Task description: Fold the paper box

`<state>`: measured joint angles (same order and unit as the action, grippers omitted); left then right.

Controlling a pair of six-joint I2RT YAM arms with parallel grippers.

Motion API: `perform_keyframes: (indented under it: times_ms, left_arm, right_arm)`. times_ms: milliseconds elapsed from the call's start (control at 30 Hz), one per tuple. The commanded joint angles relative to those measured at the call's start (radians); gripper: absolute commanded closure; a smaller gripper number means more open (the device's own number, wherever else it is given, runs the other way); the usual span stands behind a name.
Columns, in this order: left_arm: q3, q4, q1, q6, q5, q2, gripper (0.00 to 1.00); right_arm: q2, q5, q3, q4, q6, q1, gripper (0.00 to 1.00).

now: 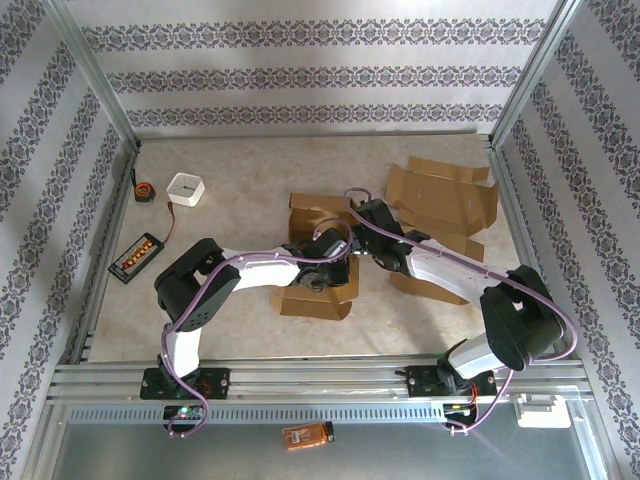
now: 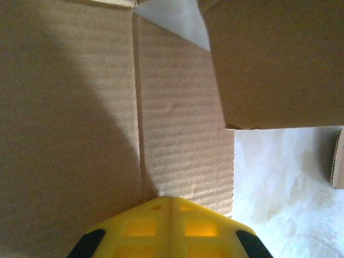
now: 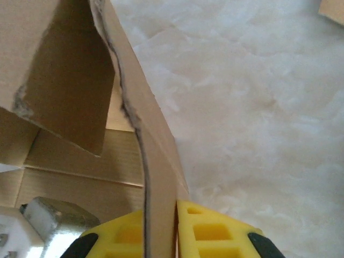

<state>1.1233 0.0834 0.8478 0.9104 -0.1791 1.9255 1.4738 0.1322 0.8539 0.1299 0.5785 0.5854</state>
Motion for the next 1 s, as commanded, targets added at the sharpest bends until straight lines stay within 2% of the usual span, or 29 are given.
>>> perform_keyframes:
  times_ms: [0, 200, 367, 500, 633, 833, 900, 967]
  left_arm:
    - [-0.017, -0.042, -0.016, 0.021, 0.036, -0.016, 1.0]
    - [-0.046, -0.069, -0.019, 0.032, 0.061, -0.069, 0.95]
    - [-0.077, -0.107, -0.018, 0.037, 0.08, -0.153, 0.84]
    - [-0.112, -0.137, -0.018, 0.026, 0.102, -0.26, 0.7]
    - [-0.17, -0.12, -0.019, 0.03, 0.19, -0.414, 0.65]
    - [-0.108, 0.121, -0.046, 0.036, 0.389, -0.622, 0.57]
    - [-0.052, 0.213, -0.109, 0.061, 0.364, -0.632, 0.52]
    - [-0.012, 0.256, -0.19, 0.068, 0.278, -0.611, 0.48]
  right_arm:
    - [0.003, 0.02, -0.069, -0.058, 0.058, 0.01, 0.88]
    - [0.006, 0.053, -0.117, -0.089, 0.052, 0.011, 0.92]
    - [-0.025, 0.074, -0.134, -0.096, 0.04, 0.012, 0.94]
    - [-0.029, 0.078, -0.131, -0.096, 0.031, 0.014, 0.95]
    - [-0.027, 0.08, -0.128, -0.097, 0.027, 0.016, 0.95]
    - [-0.02, 0.078, -0.122, -0.1, 0.021, 0.022, 0.95]
    - [-0.017, 0.08, -0.119, -0.101, 0.017, 0.025, 0.95]
    - [-0.016, 0.08, -0.118, -0.1, 0.012, 0.027, 0.95]
